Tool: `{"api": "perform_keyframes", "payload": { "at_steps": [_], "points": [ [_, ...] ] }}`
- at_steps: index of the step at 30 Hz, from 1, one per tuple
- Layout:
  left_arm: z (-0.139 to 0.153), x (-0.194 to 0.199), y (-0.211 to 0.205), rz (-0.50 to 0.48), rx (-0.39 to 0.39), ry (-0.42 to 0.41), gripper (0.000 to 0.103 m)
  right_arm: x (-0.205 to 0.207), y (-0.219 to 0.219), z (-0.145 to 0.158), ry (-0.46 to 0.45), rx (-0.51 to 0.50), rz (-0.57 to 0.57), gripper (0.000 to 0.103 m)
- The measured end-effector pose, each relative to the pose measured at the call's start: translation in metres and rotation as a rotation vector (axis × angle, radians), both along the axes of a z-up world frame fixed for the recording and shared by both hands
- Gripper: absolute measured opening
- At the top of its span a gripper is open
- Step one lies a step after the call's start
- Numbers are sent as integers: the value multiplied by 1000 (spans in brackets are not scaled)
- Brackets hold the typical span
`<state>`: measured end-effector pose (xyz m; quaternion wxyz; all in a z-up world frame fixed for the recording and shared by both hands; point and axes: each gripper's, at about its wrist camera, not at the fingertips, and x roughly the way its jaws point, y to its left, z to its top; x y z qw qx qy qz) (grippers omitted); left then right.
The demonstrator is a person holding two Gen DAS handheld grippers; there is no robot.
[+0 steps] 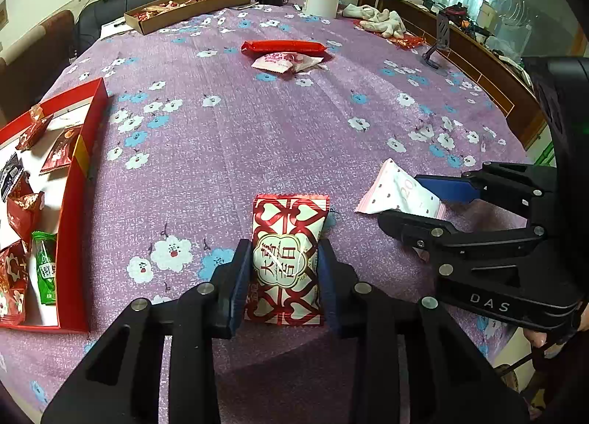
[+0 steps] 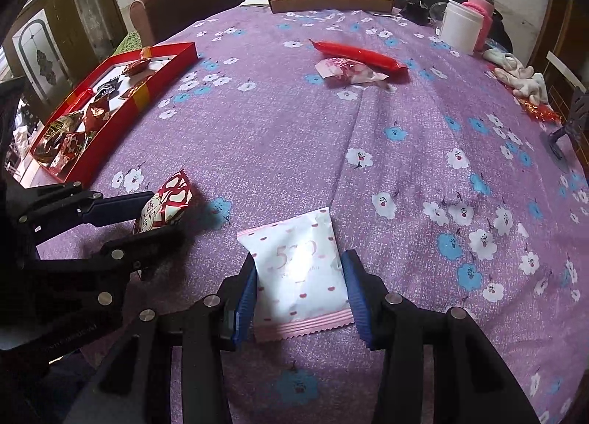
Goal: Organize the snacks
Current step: 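Grasp red gift-wrapped pack with left gripper while right grasps white printed pouch, then drop red gift pack into tray with left gripper while right drops white pouch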
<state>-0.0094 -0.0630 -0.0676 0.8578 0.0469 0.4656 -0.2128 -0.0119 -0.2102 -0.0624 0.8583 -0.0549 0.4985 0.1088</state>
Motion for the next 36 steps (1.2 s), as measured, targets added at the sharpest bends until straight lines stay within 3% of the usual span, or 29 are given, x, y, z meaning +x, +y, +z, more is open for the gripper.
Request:
{"api": "perform_keyframes", "payload": {
  "at_steps": [11,17,24,31,36],
  "points": [
    [-1,1,8,-38,-16,-16,25,-5,3,2,32,50,-27,46],
    [-1,5,4,-95,42,-21,24,-5,-2,2,37,88,-55,46],
    [1,17,26,-76,-110,69,24,-7,-10,4,31,144,-65,45],
    [13,7,35,-44,-98,20,24,-3,-12,7,41,188,-59,45],
    [35,2,62,13,-87,-42,24,19,22,24,29,202,26,45]
  ]
}}
